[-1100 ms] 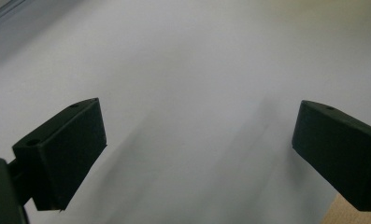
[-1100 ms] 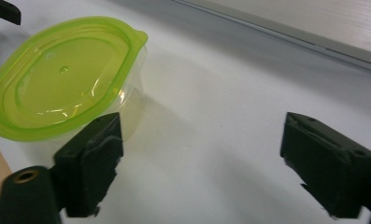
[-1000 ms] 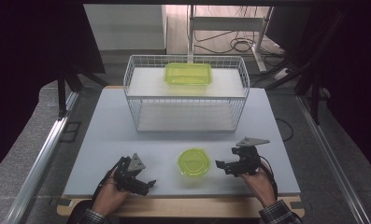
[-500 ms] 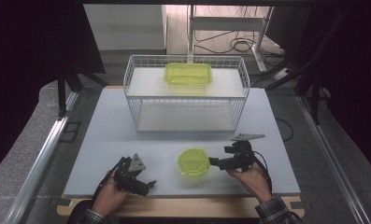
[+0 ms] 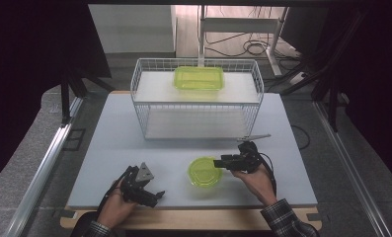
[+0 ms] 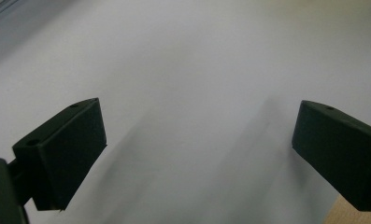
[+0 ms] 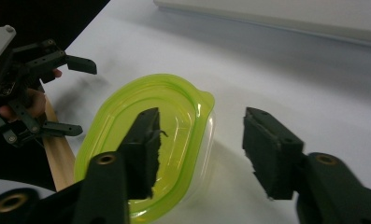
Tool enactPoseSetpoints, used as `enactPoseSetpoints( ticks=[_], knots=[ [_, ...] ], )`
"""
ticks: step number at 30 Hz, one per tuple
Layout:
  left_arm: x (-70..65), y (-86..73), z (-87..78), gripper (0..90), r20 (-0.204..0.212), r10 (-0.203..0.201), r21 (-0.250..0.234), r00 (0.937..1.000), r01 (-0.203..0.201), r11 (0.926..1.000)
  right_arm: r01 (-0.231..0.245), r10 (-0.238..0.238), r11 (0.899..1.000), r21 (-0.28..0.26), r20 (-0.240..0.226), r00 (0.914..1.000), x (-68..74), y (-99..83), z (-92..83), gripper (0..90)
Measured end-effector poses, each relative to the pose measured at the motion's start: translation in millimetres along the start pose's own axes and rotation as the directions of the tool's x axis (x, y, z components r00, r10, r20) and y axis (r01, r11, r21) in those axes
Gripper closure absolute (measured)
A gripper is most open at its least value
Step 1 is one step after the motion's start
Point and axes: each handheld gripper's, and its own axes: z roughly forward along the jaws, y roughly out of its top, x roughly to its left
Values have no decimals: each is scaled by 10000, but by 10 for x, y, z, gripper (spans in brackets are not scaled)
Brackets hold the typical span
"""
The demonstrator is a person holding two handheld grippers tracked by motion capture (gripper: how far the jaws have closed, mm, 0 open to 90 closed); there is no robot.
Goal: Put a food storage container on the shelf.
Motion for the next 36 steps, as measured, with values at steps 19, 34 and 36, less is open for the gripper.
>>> enactPoseSetpoints(
  ticks=[19,34,36],
  knots=[
    [-9,0,4,29,13,95,51,10000,-95,9999,-1289,1425,9846,1180,-1150,9831,-71,1,78,797],
    [-8,-2,1,29,-3,93,50,10000,-92,9999,-1868,1970,9797,730,-1767,9643,-100,29,-31,811],
    [-7,-2,0,30,-14,80,36,10000,-80,10000,-1923,2010,9792,645,-1814,9626,-105,33,-41,811]
  ],
)
